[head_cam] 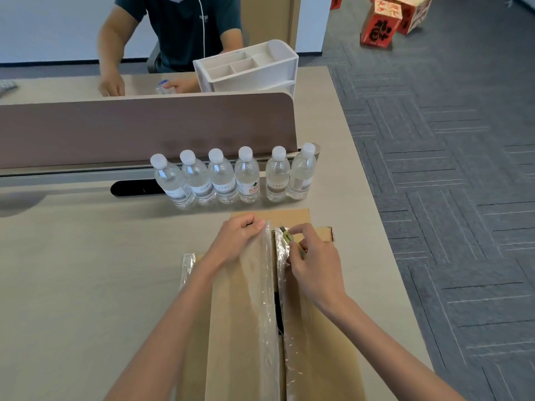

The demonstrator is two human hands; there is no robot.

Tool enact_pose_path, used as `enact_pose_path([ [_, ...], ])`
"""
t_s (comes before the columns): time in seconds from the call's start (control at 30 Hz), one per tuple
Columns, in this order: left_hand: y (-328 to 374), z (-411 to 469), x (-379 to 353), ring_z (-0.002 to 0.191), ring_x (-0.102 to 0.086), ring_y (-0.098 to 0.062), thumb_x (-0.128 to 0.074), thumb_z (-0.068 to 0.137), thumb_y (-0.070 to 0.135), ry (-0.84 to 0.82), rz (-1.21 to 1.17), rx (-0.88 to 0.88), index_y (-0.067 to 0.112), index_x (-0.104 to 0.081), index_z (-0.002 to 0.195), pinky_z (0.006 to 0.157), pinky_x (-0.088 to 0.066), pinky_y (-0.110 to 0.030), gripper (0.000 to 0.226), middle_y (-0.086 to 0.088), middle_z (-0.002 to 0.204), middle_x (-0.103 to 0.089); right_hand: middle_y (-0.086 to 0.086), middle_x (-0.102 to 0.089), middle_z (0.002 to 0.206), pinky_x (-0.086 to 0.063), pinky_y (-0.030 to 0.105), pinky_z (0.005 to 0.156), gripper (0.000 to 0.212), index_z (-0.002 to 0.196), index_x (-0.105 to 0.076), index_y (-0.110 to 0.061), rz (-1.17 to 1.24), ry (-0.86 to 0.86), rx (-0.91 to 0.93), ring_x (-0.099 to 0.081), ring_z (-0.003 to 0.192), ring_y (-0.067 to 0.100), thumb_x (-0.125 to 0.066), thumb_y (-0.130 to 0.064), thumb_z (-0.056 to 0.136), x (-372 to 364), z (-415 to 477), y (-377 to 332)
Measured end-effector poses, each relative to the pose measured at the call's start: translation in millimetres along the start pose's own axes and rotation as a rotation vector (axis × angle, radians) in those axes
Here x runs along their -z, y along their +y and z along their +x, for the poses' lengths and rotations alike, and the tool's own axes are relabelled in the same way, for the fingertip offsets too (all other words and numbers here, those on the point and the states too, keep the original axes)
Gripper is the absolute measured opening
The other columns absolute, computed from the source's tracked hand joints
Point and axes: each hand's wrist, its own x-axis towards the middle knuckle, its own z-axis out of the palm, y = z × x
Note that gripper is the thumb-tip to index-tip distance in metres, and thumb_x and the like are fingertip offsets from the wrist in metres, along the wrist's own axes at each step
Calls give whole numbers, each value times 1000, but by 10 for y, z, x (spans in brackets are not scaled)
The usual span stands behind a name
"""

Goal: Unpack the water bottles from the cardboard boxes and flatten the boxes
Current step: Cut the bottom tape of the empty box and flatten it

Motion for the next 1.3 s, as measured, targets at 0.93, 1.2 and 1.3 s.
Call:
enact_pose_path([
  [0.93,-826,-606,1126,128,-46,-27,-68,92,26,429,162,240,11,-44,143,105,-37,-37,59,-12,137,-54,14,-61,55,-51,46,60,13,84,-48,-20,344,-44,-270,-64,49,23,-49,-9,77,-1,-2,-195],
  [1.2,-724,-459,543,150,-14,-16,-39,106,27,335,603,-63,17,-36,150,122,-7,-36,46,2,160,-25,19,-58,58,-44,47,55,11,77,-44,-19,314,47,-282,-52,59,41,-40,-15,68,18,2,-16],
  [1.3,-574,-369,315,150,-3,-5,-32,106,40,251,691,-195,22,-30,153,120,5,-30,50,10,162,-15,22,-58,60,-44,47,54,11,79,-45,-19,339,79,-281,-54,61,44,-41,-14,70,82,20,60],
])
